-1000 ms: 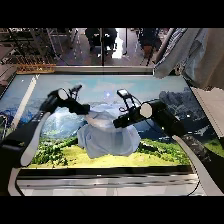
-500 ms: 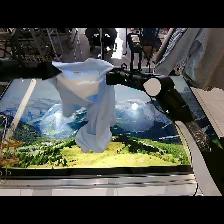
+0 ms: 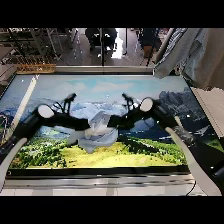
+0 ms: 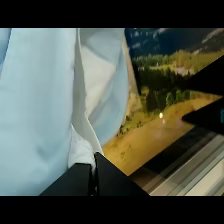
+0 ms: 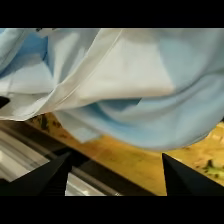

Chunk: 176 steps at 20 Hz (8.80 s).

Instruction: Fold the clothes and pants, and hang the long-sleeved shirts on hangers.

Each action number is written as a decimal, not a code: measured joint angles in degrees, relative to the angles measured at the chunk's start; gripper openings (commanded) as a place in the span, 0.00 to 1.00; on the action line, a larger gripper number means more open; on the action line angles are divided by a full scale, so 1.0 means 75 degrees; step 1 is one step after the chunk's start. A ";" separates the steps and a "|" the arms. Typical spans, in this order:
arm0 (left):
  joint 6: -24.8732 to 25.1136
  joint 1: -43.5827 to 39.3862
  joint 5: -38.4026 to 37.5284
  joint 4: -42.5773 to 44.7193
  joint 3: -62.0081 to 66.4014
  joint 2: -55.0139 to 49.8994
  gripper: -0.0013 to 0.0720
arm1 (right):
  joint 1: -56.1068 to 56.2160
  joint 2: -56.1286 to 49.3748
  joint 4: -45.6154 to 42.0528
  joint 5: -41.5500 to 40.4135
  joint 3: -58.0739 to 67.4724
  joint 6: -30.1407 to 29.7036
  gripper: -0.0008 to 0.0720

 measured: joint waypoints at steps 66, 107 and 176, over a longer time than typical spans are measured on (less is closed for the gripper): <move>-0.1072 0.0012 0.1778 0.3491 0.1052 0.1673 0.03 | 0.1623 0.1005 -0.3585 0.1105 0.1559 0.1110 0.04; -0.2116 0.7469 0.2498 0.6053 -0.1670 0.2130 0.04 | 0.2323 0.0321 -0.4319 -0.0146 0.2550 0.1154 0.04; 0.6149 0.1072 0.1766 -0.3529 -0.0699 0.2661 0.03 | 0.1886 0.0154 -0.4642 -0.0845 0.4164 0.1851 0.04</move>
